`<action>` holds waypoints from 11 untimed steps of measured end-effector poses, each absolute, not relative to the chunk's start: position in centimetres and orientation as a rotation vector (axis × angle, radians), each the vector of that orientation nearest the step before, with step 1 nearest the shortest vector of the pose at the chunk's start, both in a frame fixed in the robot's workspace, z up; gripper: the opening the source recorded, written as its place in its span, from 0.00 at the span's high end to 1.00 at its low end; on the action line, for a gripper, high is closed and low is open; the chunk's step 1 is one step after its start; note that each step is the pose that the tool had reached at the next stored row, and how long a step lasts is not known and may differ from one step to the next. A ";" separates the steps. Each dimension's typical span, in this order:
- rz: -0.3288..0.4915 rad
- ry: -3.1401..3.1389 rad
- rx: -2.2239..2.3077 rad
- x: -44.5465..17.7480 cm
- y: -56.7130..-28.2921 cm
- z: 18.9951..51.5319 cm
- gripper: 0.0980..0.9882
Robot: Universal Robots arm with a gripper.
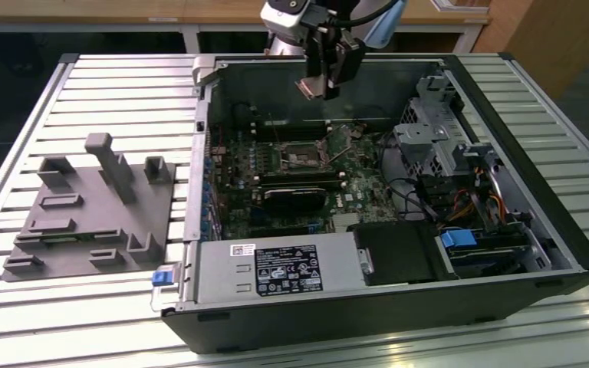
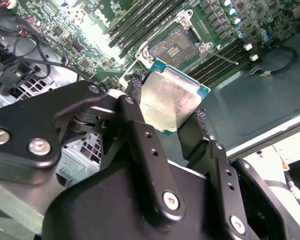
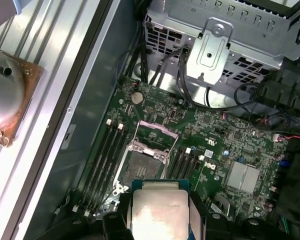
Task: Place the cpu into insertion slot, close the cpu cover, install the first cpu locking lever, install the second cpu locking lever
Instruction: 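Place the cpu into insertion slot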
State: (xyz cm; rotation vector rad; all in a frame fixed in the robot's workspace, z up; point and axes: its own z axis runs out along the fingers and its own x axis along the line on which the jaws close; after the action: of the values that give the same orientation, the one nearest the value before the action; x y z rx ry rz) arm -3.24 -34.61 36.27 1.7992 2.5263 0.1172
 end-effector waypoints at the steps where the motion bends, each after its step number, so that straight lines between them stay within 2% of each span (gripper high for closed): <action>1: 0.117 2.519 1.808 -3.2 -34.6 36.2 0.50; 11: 0.112 2.410 1.945 -3.2 -34.6 35.8 0.50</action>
State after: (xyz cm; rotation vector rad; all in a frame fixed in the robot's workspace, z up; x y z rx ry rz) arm -3.24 -34.60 35.84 1.9451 2.4096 0.1118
